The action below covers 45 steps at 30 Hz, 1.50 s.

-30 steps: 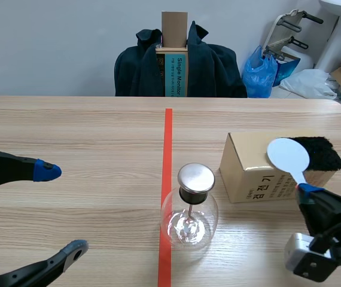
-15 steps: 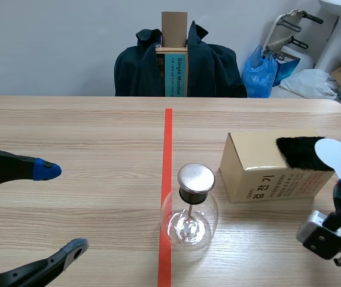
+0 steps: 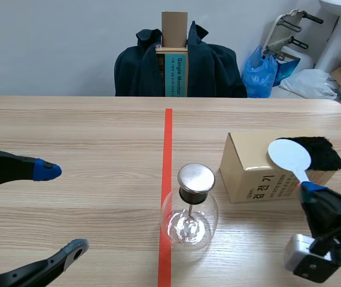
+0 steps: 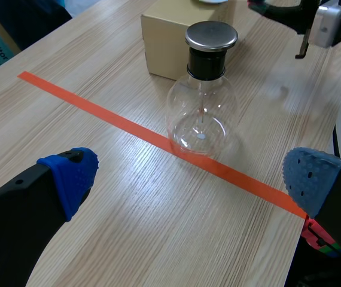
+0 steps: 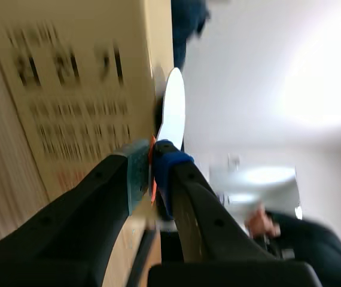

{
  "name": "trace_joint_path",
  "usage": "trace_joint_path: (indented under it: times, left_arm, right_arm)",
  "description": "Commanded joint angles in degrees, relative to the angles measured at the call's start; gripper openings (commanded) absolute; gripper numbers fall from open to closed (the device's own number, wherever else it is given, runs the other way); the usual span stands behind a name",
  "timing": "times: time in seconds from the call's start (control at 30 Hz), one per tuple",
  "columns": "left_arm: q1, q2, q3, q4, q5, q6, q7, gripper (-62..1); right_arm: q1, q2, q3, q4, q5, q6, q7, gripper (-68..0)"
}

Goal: Do the electroscope experiment.
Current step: 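Rub the plate on the fur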

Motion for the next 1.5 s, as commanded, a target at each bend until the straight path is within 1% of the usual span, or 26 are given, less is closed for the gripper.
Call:
trace_joint_path:
  times: [0.0,0.07,0.1,0.13,0.2,0.23,0.27,0.3,0.4,0.43,0.47,0.57,0.6,0.63,0.73,0.77,0.8,0.9,0.93,1.03,1.07,1.1,1.2,1.23,1.37,1.47]
  left_arm:
    - [-0.15,0.28,0.22,0.35,-0.39,0.13,-1.14,1.4]
    - [-0.15,0.28,0.22,0.35,-0.37,0.13,-1.11,1.4]
    - [-0.15,0.28,0.22,0.35,-0.37,0.13,-1.11,1.4]
    - [-0.15,0.28,0.22,0.35,-0.37,0.13,-1.11,1.4]
    - [-0.15,0.28,0.22,0.35,-0.37,0.13,-1.11,1.4]
    - [-0.15,0.28,0.22,0.35,-0.37,0.13,-1.11,1.4]
    - [-0.15,0.28,0.22,0.35,-0.37,0.13,-1.11,1.4]
    - [-0.15,0.28,0.22,0.35,-0.37,0.13,-0.98,1.4]
    - [-0.15,0.28,0.22,0.35,-0.39,0.13,-0.26,1.4]
    - [-0.15,0.28,0.22,0.35,-0.39,0.13,-0.11,1.4]
    - [-0.15,0.28,0.22,0.35,-0.39,0.13,-0.09,1.4]
    - [-0.15,0.28,0.22,0.35,-0.39,0.13,-0.11,1.4]
    - [-0.15,0.28,0.22,0.35,-0.39,0.13,-0.11,1.4]
    - [-0.15,0.28,0.22,0.35,-0.39,0.13,-0.11,1.4]
    - [-0.15,0.28,0.22,0.35,-0.39,0.13,-0.11,1.4]
    - [-0.15,0.28,0.22,0.35,-0.39,0.13,-0.11,1.4]
    - [-0.15,0.28,0.22,0.35,-0.39,0.13,-0.11,1.4]
    - [-0.15,0.28,0.22,0.35,-0.39,0.13,-0.11,1.4]
    - [-0.15,0.28,0.22,0.35,-0.39,0.13,-0.11,1.4]
    - [-0.15,0.28,0.22,0.35,-0.39,0.15,-0.11,1.4]
    - [-0.15,0.28,0.22,0.35,-0.39,0.15,-0.09,1.4]
    - [-0.15,0.28,0.22,0.35,-0.39,0.15,-0.09,1.4]
    - [-0.15,0.28,0.22,0.35,-0.39,0.15,-0.11,1.4]
    - [-0.15,0.28,0.22,0.35,-0.39,0.15,-0.11,1.4]
    - [-0.15,0.28,0.22,0.35,-0.39,0.15,-0.11,1.4]
    - [-0.15,0.28,0.22,0.35,-0.39,0.15,-0.11,1.4]
  right_arm:
    - [-0.44,0.42,0.72,0.85,2.23,-1.42,-6.60,-66.7]
    - [-0.44,0.48,0.96,0.85,2.36,-2.10,-13.33,-66.7]
    - [-0.39,0.63,0.96,0.85,2.34,-2.08,-13.84,-66.7]
    - [-0.35,0.79,0.94,0.85,1.79,-1.84,-11.69,-66.7]
    - [0.07,0.76,0.66,0.85,0.76,-1.64,-3.78,-66.7]
    - [0.09,0.74,0.37,0.85,0.79,-1.64,-1.11,-66.7]
    - [0.07,0.72,0.20,0.85,0.85,-1.68,-0.28,-66.7]
    - [0.07,0.57,0.17,0.85,1.31,-1.73,-1.79,-66.7]
    - [-0.31,0.48,0.22,0.85,2.38,-2.49,-14.03,-66.7]
    - [-0.28,0.61,0.22,0.85,2.36,-2.40,-15.37,-66.7]
    - [-0.24,0.76,0.17,0.85,2.27,-1.90,-14.05,-66.7]
    - [0.04,0.72,-0.04,0.85,1.44,-1.20,-3.50,-66.7]
    - [0.04,0.72,-0.22,0.85,1.49,-1.20,-2.25,-66.7]
    - [0.02,0.57,-0.20,0.85,1.77,-1.22,-3.30,-66.7]
    - [-0.63,0.46,-0.11,0.83,3.02,-1.20,-13.73,-66.7]
    - [-0.74,0.46,-0.11,0.83,2.99,-0.70,-14.51,-66.7]
    - [-0.74,0.46,-0.15,0.83,2.95,-0.09,-13.33,-66.7]
    - [-0.72,0.44,-0.70,0.83,2.95,-0.04,-6.01,-66.7]
    - [-0.72,0.44,-0.74,0.83,3.02,-0.37,-5.88,-66.7]
    - [-1.07,0.46,-0.35,0.83,3.19,-0.59,-12.92,-66.7]
    - [-1.09,0.50,-0.35,0.83,3.19,-0.39,-14.27,-66.7]
    - [-1.09,0.50,-0.37,0.83,3.10,-0.07,-14.14,-66.7]
    - [-1.05,0.46,-0.83,0.83,2.78,0.02,-10.23,-66.7]
    - [-1.05,0.46,-0.92,0.83,2.78,0.00,-9.99,-66.7]
    - [-1.07,0.61,-0.85,0.83,2.80,-0.11,-12.31,-66.7]
    - [-1.07,0.59,-0.92,0.83,2.78,-0.11,-10.99,-66.7]
